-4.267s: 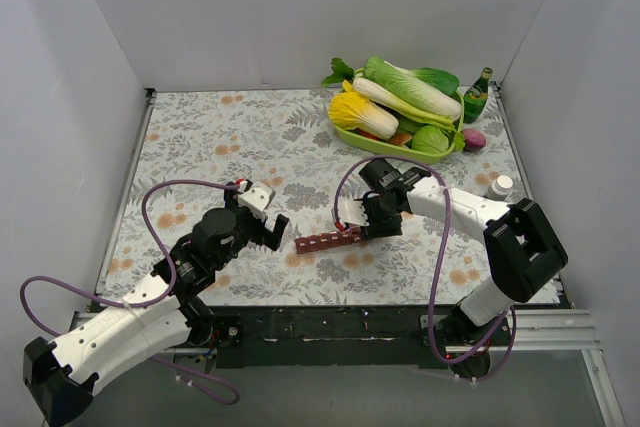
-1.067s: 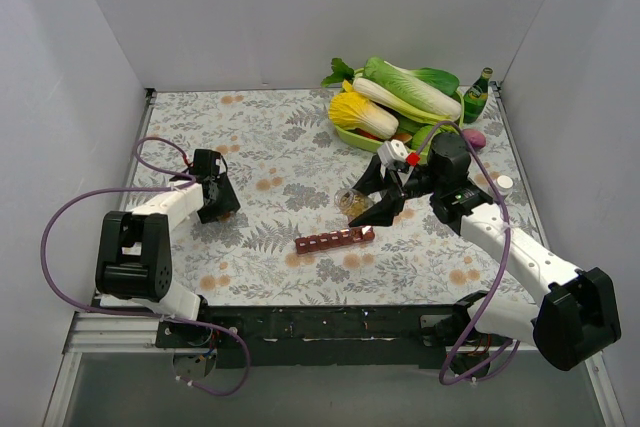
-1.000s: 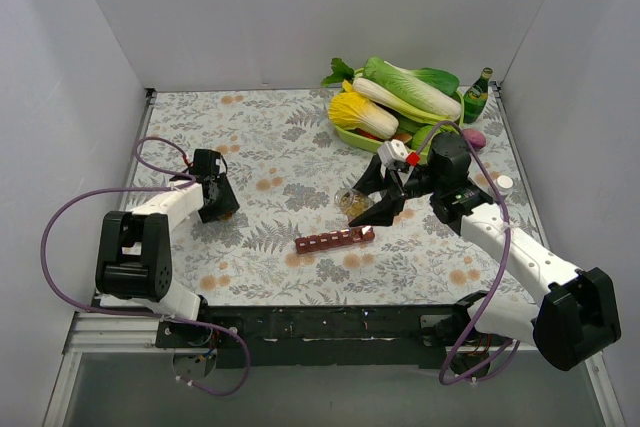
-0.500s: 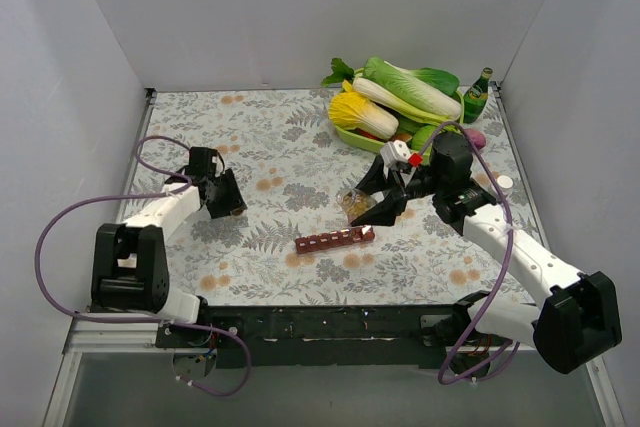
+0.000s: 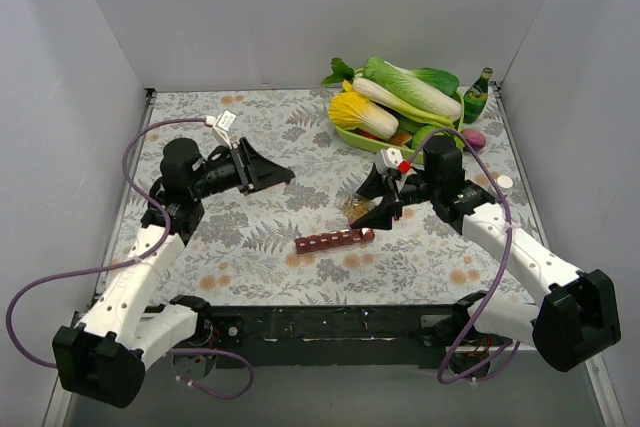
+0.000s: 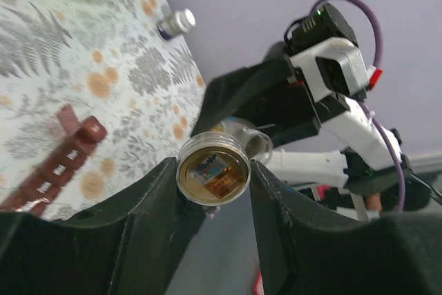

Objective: Sort the pills into containers

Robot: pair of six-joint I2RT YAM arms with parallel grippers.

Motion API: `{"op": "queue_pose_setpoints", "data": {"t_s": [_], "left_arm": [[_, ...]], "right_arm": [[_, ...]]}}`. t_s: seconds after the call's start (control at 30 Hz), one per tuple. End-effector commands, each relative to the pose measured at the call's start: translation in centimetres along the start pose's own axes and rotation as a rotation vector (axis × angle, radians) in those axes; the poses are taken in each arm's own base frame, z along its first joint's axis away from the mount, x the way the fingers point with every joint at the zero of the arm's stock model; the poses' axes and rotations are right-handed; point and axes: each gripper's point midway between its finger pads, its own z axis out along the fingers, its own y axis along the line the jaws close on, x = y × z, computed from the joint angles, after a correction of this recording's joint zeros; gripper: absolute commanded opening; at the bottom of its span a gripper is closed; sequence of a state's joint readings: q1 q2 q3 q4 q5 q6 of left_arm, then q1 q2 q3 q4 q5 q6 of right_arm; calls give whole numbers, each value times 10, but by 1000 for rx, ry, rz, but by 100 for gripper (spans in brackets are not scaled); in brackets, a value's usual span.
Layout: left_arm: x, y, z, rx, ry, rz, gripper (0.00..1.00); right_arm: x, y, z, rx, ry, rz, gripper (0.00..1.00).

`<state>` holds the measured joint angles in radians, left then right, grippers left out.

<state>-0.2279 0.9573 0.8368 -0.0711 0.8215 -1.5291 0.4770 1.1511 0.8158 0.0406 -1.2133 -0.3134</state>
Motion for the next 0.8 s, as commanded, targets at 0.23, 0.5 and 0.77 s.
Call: {"op": "queue_pose_setpoints", "data": {"t_s": [0.23,0.5,0.77], "left_arm": [[27,-30,46,68,109,-159,22],[40,-25,62,44,152,-203,22],[51,-16,73,-1,171,-237,21]], "right_arm": [[-6,-28,-2,135,72,-35,1],[0,-37,5,170,130,-28,1],[6,-40,12,184,183,-42,1]]}}
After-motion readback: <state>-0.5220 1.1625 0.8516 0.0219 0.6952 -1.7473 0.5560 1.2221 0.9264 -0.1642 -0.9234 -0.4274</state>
